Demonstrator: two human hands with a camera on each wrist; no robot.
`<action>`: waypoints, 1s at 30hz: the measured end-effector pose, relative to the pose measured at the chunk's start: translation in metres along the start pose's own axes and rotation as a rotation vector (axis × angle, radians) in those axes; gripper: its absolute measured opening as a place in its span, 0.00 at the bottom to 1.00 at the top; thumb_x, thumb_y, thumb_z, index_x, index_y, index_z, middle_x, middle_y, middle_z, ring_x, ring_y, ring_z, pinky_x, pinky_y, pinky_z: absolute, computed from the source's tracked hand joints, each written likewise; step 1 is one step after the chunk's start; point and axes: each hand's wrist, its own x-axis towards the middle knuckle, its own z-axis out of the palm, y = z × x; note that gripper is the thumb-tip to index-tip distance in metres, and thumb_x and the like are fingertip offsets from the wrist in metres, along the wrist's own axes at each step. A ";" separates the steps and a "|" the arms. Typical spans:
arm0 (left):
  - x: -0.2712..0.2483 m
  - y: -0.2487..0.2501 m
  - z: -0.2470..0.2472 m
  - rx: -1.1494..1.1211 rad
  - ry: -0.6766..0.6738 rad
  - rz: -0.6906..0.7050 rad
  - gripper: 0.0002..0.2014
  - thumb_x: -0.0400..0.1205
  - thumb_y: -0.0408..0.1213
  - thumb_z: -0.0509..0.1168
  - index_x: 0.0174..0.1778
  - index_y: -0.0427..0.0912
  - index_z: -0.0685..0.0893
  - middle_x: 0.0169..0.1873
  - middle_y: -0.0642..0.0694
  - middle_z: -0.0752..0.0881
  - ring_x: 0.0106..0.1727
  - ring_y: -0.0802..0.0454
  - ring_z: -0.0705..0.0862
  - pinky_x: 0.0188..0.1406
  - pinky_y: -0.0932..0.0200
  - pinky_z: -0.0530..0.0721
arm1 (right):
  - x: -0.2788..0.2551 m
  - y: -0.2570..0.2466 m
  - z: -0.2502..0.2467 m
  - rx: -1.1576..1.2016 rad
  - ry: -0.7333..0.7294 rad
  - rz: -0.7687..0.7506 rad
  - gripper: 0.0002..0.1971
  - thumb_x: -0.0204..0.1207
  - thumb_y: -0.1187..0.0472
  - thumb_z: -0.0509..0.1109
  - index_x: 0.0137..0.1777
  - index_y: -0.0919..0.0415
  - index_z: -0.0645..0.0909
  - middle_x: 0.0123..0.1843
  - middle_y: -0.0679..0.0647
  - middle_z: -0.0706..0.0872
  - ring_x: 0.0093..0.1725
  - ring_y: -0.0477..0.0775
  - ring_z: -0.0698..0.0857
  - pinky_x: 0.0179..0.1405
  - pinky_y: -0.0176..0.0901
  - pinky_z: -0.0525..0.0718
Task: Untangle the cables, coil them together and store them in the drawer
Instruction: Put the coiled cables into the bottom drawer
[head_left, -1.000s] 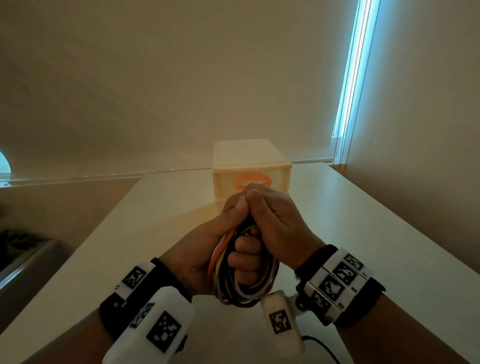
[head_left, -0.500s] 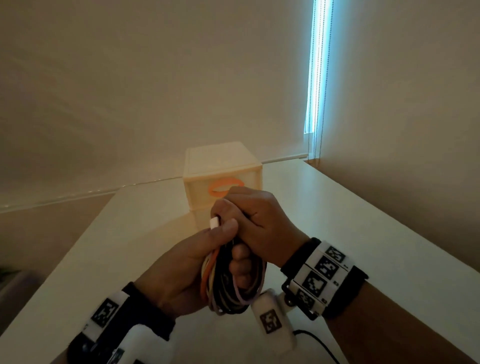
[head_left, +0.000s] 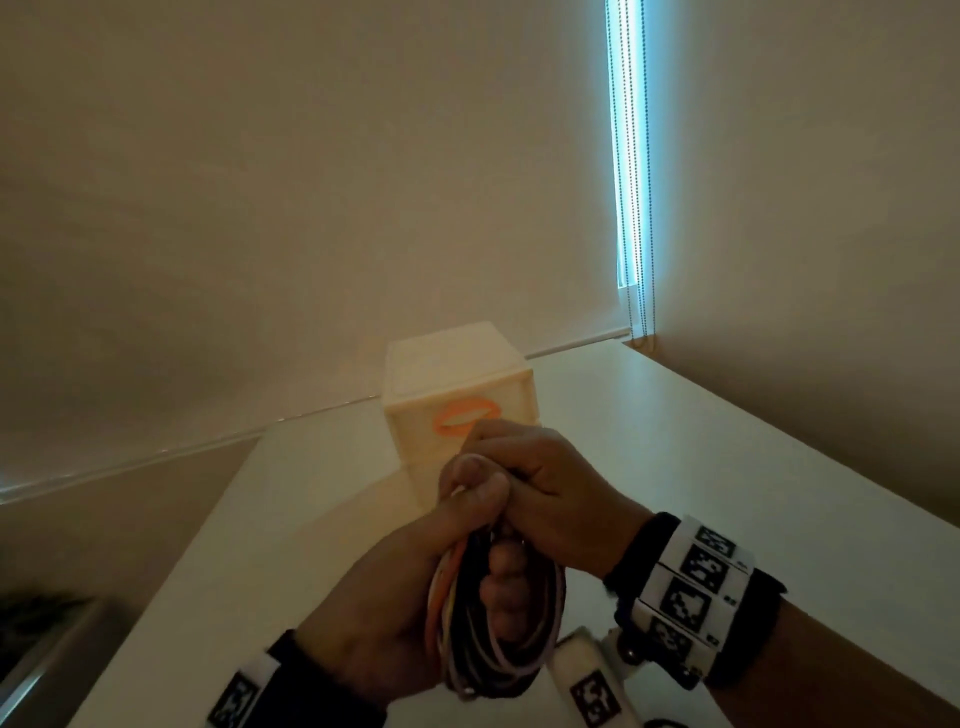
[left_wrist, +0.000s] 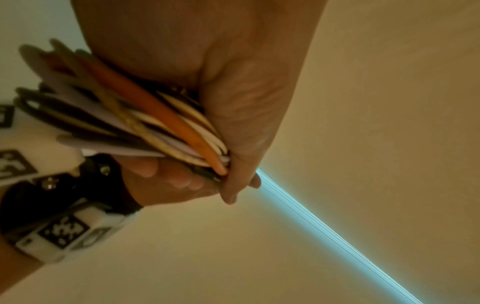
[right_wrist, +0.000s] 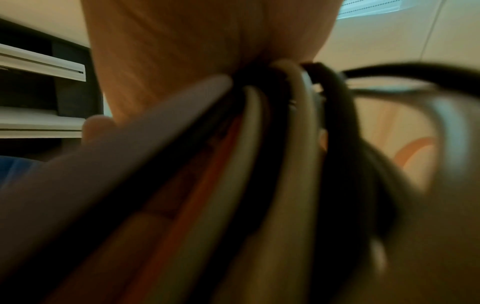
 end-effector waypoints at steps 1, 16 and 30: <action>-0.001 0.001 0.003 -0.015 0.027 -0.001 0.26 0.69 0.54 0.83 0.32 0.35 0.81 0.26 0.43 0.76 0.26 0.50 0.76 0.29 0.58 0.79 | 0.001 -0.001 -0.001 -0.004 0.018 -0.016 0.14 0.86 0.64 0.62 0.45 0.67 0.88 0.41 0.60 0.83 0.42 0.60 0.85 0.43 0.59 0.83; 0.012 -0.002 -0.001 0.119 0.162 0.404 0.29 0.71 0.41 0.83 0.63 0.34 0.81 0.36 0.36 0.82 0.26 0.46 0.81 0.23 0.55 0.85 | 0.007 0.003 -0.005 -0.133 0.081 -0.031 0.18 0.87 0.55 0.62 0.46 0.68 0.87 0.40 0.59 0.83 0.39 0.54 0.84 0.40 0.51 0.84; 0.012 -0.031 -0.053 0.016 0.111 0.366 0.20 0.89 0.44 0.60 0.78 0.58 0.78 0.35 0.44 0.76 0.26 0.54 0.73 0.23 0.62 0.72 | -0.015 0.030 0.042 0.127 0.080 0.329 0.08 0.91 0.53 0.56 0.66 0.49 0.72 0.58 0.59 0.83 0.45 0.54 0.89 0.44 0.49 0.90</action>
